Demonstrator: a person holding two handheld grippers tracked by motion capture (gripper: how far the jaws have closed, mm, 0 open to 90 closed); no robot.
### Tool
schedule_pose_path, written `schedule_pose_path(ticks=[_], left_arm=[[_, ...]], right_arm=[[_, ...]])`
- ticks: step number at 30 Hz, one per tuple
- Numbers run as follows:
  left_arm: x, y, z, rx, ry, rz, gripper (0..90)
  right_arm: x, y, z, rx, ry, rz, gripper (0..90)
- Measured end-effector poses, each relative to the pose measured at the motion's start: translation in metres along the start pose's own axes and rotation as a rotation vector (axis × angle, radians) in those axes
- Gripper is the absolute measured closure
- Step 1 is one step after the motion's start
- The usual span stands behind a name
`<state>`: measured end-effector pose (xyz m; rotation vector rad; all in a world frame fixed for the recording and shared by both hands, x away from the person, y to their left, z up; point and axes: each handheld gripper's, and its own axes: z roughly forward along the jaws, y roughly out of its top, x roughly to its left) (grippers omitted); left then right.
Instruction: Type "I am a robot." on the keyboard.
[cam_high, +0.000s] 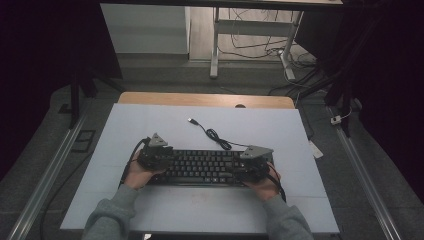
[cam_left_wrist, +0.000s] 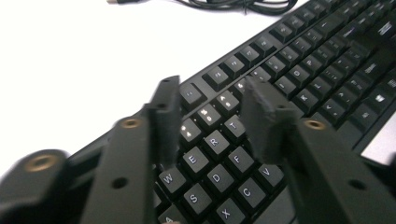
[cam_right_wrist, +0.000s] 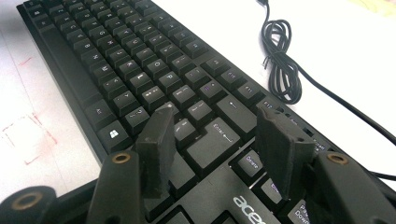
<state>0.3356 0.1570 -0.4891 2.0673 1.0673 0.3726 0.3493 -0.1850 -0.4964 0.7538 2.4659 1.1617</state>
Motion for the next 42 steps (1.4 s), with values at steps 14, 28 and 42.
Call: schedule_pose_path(ticks=[14,28,42], left_arm=[[0.001,0.0,-0.011,0.001,-0.046,-0.006,37.2],[0.003,0.0,-0.013,0.01,-0.055,-0.014,32.1],[0.002,0.001,-0.012,0.021,-0.064,-0.004,30.6]], right_arm=[[0.0,0.0,0.0,0.004,-0.001,-0.001,47.8],[0.003,0.002,0.0,-0.008,0.004,-0.008,48.0],[0.014,0.016,0.011,-0.031,0.041,-0.019,50.1]])
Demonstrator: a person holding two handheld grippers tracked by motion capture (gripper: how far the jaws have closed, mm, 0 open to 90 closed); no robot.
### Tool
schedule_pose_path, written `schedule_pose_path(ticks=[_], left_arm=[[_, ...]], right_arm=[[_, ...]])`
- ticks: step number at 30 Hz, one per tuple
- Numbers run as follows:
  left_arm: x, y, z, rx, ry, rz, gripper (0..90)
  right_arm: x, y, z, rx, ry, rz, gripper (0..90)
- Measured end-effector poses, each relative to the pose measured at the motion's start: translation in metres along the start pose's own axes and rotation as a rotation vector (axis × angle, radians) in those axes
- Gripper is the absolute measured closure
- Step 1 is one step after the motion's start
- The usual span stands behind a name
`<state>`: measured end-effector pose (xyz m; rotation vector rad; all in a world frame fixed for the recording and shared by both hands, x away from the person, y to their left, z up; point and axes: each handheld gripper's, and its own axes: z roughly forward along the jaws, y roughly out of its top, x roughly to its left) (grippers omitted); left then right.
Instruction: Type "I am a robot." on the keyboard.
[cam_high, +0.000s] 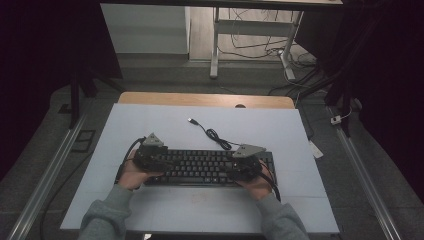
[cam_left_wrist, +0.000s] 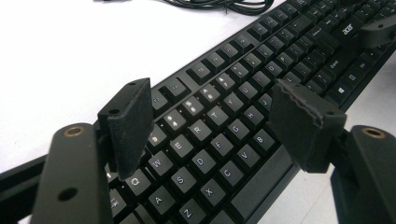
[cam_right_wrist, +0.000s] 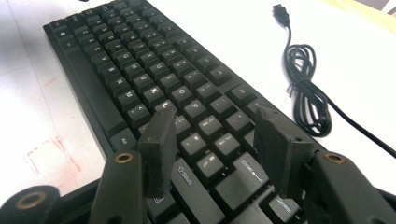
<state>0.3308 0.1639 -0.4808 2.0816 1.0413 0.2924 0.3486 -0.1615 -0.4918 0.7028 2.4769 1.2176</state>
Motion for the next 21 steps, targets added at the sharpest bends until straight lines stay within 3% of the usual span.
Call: schedule_pose_path(ticks=[3,8,12,21], left_arm=[[0.0,0.0,0.0,0.003,0.001,0.0,30.6],[-0.001,0.0,0.001,0.009,-0.001,0.006,30.5],[-0.001,0.0,0.001,0.008,0.0,0.007,30.4],[-0.001,0.0,0.003,0.018,-0.001,0.012,30.4]], right_arm=[[0.002,0.002,0.003,-0.003,0.008,0.006,55.4],[0.002,0.006,0.009,0.008,0.028,0.017,73.1],[0.001,0.009,0.015,0.015,0.074,0.037,87.8],[0.006,0.019,0.031,0.024,0.096,0.042,89.5]])
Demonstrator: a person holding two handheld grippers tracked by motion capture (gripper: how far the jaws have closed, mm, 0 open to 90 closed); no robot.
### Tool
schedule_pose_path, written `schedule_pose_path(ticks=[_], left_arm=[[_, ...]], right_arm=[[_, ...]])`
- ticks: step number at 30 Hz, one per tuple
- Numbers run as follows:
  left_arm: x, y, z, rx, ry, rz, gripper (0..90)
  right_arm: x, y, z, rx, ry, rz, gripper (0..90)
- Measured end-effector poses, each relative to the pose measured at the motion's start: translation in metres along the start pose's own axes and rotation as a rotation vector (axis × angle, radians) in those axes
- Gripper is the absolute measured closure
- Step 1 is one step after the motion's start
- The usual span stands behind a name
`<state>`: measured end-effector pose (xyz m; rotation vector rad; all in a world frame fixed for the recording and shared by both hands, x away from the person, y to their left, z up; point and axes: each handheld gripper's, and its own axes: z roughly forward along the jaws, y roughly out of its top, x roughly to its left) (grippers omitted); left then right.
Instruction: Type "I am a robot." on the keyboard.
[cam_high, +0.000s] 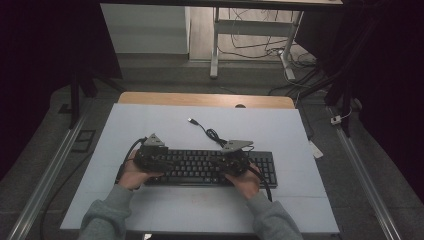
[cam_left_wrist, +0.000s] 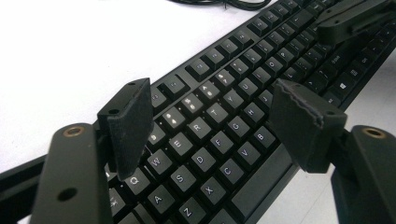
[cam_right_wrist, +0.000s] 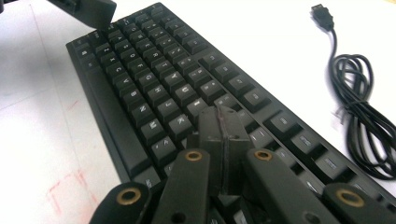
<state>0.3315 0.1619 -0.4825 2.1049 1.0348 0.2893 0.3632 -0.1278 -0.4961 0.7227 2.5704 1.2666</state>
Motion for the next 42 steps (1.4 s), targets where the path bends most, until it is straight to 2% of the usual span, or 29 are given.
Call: schedule_pose_path(ticks=[6,17,26,42], left_arm=[[0.001,-0.001,0.0,0.005,-0.001,0.0,30.3],[0.001,-0.001,0.002,0.012,0.003,0.008,30.3],[0.0,-0.001,0.001,0.001,0.019,0.011,30.7],[0.0,-0.001,0.0,-0.007,0.03,0.013,31.1]], right_arm=[[0.002,0.003,0.015,0.02,-0.004,0.0,89.5],[0.005,0.005,0.03,0.05,-0.002,-0.002,89.4],[0.0,0.004,0.033,0.061,-0.029,0.005,89.4],[0.0,0.004,0.037,0.073,-0.03,0.002,89.5]])
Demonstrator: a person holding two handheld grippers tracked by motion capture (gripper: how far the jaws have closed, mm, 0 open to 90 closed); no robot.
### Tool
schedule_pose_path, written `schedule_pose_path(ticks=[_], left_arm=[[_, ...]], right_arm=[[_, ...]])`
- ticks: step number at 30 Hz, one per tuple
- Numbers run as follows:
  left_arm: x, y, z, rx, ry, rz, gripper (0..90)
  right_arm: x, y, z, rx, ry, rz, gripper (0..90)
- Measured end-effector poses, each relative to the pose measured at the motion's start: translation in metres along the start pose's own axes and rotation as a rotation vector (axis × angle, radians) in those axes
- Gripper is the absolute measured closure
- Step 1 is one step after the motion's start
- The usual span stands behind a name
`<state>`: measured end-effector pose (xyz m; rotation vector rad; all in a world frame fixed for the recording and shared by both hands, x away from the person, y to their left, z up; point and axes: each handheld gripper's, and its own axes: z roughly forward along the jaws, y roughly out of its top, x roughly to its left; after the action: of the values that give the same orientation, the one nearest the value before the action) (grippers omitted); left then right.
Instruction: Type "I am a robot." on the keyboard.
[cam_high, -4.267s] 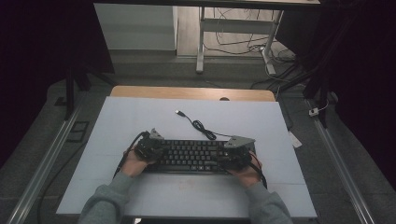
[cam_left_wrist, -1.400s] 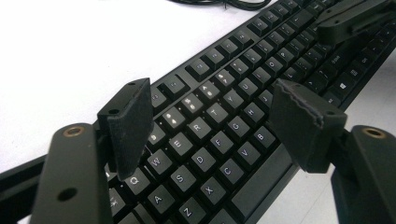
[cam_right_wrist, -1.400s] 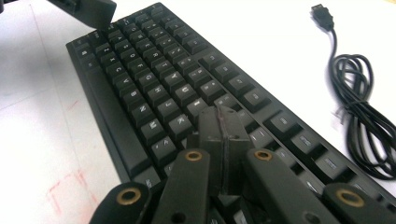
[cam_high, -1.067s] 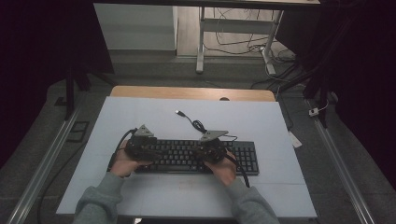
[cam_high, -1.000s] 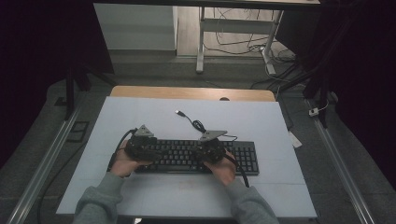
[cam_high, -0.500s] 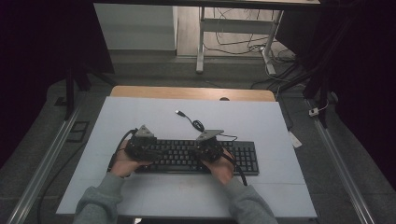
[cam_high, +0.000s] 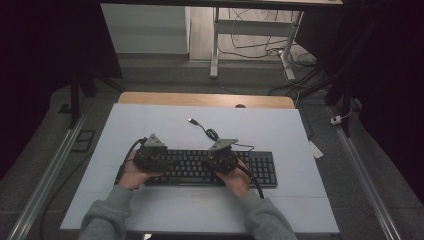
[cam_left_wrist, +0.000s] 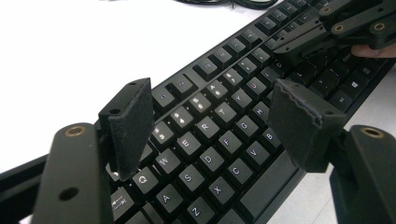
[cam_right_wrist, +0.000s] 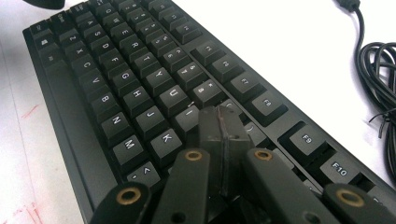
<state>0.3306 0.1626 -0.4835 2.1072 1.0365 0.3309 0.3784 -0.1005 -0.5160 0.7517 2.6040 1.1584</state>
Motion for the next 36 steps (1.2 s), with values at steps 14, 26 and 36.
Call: schedule_pose_path(ticks=[14,26,36], left_arm=[[0.0,0.0,0.0,0.002,-0.002,0.004,31.1],[0.0,0.0,0.0,-0.001,-0.004,0.003,31.0],[0.0,-0.001,-0.001,-0.009,0.0,0.001,31.0]], right_arm=[[-0.004,0.0,-0.026,-0.1,0.009,0.018,82.9],[-0.013,-0.016,-0.053,-0.12,-0.029,0.036,61.3],[-0.021,-0.032,-0.07,-0.109,-0.052,0.042,57.2]])
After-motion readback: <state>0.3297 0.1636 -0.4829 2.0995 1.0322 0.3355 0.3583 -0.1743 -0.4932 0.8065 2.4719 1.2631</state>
